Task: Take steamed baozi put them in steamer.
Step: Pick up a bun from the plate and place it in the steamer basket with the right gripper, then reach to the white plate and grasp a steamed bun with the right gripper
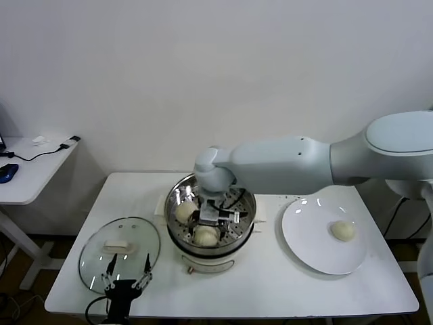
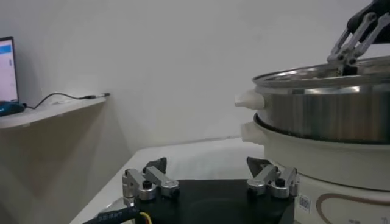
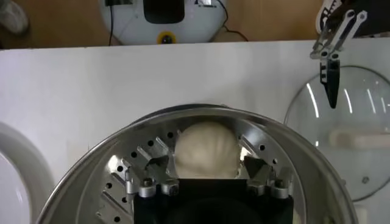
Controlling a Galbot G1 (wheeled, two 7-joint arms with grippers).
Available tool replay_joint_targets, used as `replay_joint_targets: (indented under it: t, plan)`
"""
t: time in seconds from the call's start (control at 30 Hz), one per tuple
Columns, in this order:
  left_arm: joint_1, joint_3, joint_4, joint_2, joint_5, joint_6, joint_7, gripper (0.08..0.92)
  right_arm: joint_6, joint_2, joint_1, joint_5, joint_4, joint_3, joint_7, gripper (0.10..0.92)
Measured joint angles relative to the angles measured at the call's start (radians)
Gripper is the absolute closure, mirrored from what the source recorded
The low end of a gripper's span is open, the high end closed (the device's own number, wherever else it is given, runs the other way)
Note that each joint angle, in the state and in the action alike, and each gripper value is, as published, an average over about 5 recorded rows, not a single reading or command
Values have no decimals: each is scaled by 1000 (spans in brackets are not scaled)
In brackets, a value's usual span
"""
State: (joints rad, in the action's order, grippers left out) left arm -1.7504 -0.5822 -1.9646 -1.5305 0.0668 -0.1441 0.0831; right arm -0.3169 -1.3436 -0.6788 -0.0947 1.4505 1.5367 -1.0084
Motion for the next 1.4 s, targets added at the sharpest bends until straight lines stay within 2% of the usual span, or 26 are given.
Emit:
replay_joint_targets:
  t: [0.3, 0.5, 0.67, 1.03, 1.4]
  plan:
    - [-3, -1, 0, 3, 3, -12, -1, 177, 14, 111, -96, -129, -19, -19, -102, 203]
    - [1, -3, -1, 7, 2, -13, -2, 177, 62, 261, -178, -260, -89, 8, -183, 203]
    - [7, -3, -1, 7, 1, -12, -4, 177, 113, 414, -205, -308, -175, 48, -219, 203]
    - [12, -8, 14, 3, 4, -9, -6, 177, 208, 727, -7, -229, -273, -37, -218, 203]
    - [-1, -7, 21, -13, 21, -18, -4, 177, 305, 817, 325, -100, -363, -291, -135, 203]
